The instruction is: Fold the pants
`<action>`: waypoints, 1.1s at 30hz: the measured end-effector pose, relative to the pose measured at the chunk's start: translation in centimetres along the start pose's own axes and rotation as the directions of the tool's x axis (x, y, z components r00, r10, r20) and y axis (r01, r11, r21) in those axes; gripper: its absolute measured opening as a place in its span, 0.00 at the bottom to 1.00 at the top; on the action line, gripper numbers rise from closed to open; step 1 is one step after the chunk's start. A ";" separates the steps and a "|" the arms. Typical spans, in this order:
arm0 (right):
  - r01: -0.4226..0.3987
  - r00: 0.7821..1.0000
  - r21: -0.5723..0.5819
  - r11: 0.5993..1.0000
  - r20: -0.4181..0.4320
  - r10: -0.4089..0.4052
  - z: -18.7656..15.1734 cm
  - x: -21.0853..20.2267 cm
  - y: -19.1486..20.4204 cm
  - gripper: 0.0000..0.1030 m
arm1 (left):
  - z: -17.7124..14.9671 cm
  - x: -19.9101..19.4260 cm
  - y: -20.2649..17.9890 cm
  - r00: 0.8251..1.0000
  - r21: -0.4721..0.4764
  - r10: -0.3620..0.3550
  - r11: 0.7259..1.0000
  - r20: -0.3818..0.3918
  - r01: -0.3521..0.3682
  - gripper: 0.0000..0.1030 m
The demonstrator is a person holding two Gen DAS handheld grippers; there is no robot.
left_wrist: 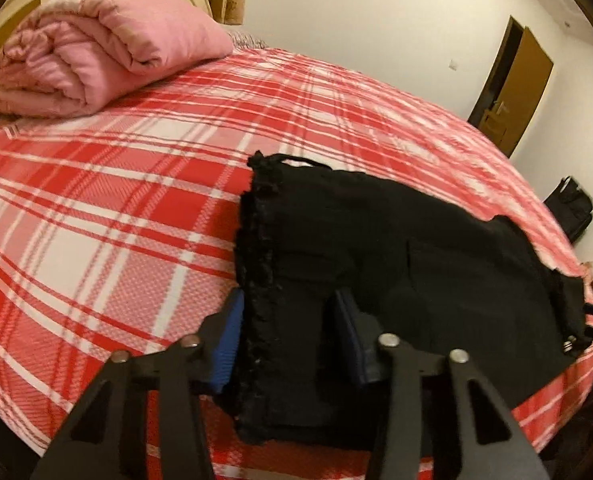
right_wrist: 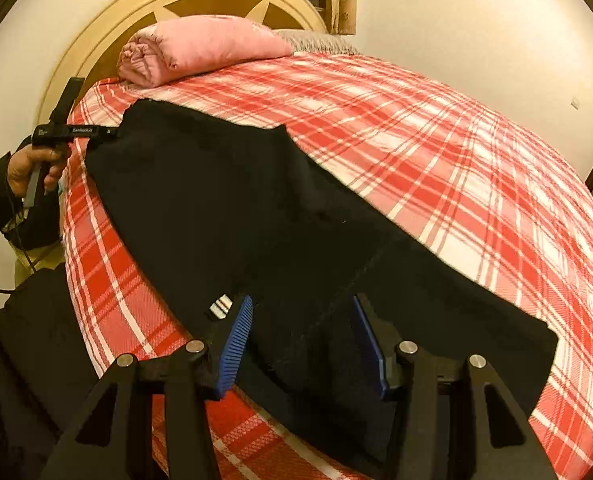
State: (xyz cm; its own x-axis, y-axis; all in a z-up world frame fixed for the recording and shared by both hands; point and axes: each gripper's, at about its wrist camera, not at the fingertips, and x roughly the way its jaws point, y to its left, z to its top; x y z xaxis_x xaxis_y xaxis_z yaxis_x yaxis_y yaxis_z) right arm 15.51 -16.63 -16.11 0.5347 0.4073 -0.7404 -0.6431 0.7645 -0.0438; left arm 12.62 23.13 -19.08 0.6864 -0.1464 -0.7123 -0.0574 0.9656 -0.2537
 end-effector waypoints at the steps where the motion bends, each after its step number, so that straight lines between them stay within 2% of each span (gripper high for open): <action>1: 0.004 1.000 0.002 1.000 0.004 -0.004 0.1 -0.1 -0.1 0.51 | 0.0 -0.1 0.3 1.000 -0.018 -0.020 1.000 -0.001 0.020 0.38; 3: 0.009 1.000 0.007 1.000 0.013 -0.009 0.2 -0.4 -0.4 0.51 | 0.1 -0.5 0.4 0.999 -0.032 -0.045 0.998 0.008 0.046 0.25; 6: 0.009 1.000 0.013 1.000 0.027 -0.009 0.1 -0.8 -0.6 0.51 | 0.4 -1.6 0.2 0.997 -0.039 -0.072 0.997 0.028 0.073 0.18; 13: 0.015 0.999 0.026 1.000 0.049 -0.016 -0.2 -1.5 -1.1 0.51 | 1.7 -4.2 -1.0 0.991 -0.038 -0.119 0.992 0.061 0.121 0.13; 17: 0.023 0.997 0.040 0.999 0.074 -0.026 -0.2 -2.2 -1.7 0.51 | 2.7 -5.6 -2.0 0.983 -0.056 -0.168 0.983 0.079 0.173 0.10; 21: 0.046 0.995 0.053 0.998 0.083 -0.051 -0.2 -2.9 -2.4 0.51 | 3.9 -7.9 -5.9 0.962 0.015 -0.246 0.969 0.117 0.246 0.07; 25: 0.067 0.993 0.105 0.992 0.094 -0.077 -0.4 -3.7 -3.8 0.51 | 5.0 -9.2 -10.6 0.938 0.107 -0.327 0.943 0.118 0.316 0.06; 27: 0.075 0.990 0.144 0.987 0.105 -0.090 -0.8 -4.1 -4.7 0.51 | 5.3 -9.3 -13.3 0.918 0.137 -0.385 0.918 0.098 0.371 0.04; 31: 0.074 0.988 0.202 0.977 0.115 -0.098 -1.8 -4.6 -5.9 0.51 | 5.6 -8.9 -18.0 0.890 0.169 -0.453 0.882 0.054 0.439 0.04; 33: 0.087 0.987 0.228 0.970 0.113 -0.115 -2.4 -4.9 -6.7 0.51 | 5.9 -8.5 -20.8 0.866 0.188 -0.500 0.852 0.023 0.488 0.04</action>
State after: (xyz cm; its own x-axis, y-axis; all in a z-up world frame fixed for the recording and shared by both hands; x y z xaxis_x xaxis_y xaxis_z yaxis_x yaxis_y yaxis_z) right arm 15.87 -24.89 -13.77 0.6634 0.3708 -0.6499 -0.4525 0.8906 0.0462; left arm 12.23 5.59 -3.85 0.6398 -0.6047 -0.4742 0.4225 0.7922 -0.4403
